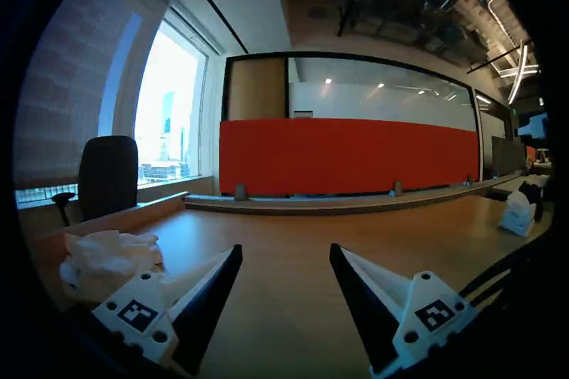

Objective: Fold towel

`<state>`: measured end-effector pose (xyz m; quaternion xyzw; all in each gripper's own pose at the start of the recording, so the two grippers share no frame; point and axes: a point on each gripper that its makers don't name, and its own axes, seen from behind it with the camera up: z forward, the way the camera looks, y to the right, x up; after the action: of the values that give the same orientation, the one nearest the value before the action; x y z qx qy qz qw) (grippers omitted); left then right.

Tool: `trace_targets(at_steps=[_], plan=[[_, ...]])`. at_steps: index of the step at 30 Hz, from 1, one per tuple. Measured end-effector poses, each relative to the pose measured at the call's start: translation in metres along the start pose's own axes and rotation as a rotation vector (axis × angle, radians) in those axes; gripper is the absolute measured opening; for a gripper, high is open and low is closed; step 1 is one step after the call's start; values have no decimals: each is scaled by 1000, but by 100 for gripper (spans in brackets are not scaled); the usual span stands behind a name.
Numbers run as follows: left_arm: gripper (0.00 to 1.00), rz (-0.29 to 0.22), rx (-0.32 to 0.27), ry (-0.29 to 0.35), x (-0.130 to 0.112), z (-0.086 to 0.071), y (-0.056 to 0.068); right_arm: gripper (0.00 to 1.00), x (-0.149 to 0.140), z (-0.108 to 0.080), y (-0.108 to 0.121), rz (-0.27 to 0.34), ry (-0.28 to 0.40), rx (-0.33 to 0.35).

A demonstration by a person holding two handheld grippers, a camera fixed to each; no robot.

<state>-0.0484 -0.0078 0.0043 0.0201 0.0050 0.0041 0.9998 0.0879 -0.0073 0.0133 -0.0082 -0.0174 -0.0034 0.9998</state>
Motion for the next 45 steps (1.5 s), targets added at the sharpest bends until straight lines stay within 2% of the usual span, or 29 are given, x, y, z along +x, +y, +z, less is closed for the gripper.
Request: trace_targets(at_steps=[12, 21, 33, 45], plan=[[91, 6, 0, -1, 1, 0, 0, 90, -4, 2, 5, 17, 14, 14], [91, 6, 0, -2, 0, 0, 1, 90, -18, 1, 12, 35, 29, 20], [91, 6, 0, -1, 0, 0, 2, 90, -58, -4, 24, 78, 40, 26], [91, 6, 0, -1, -1, 0, 3, 90, -99, 1, 20, 74, 40, 36]])
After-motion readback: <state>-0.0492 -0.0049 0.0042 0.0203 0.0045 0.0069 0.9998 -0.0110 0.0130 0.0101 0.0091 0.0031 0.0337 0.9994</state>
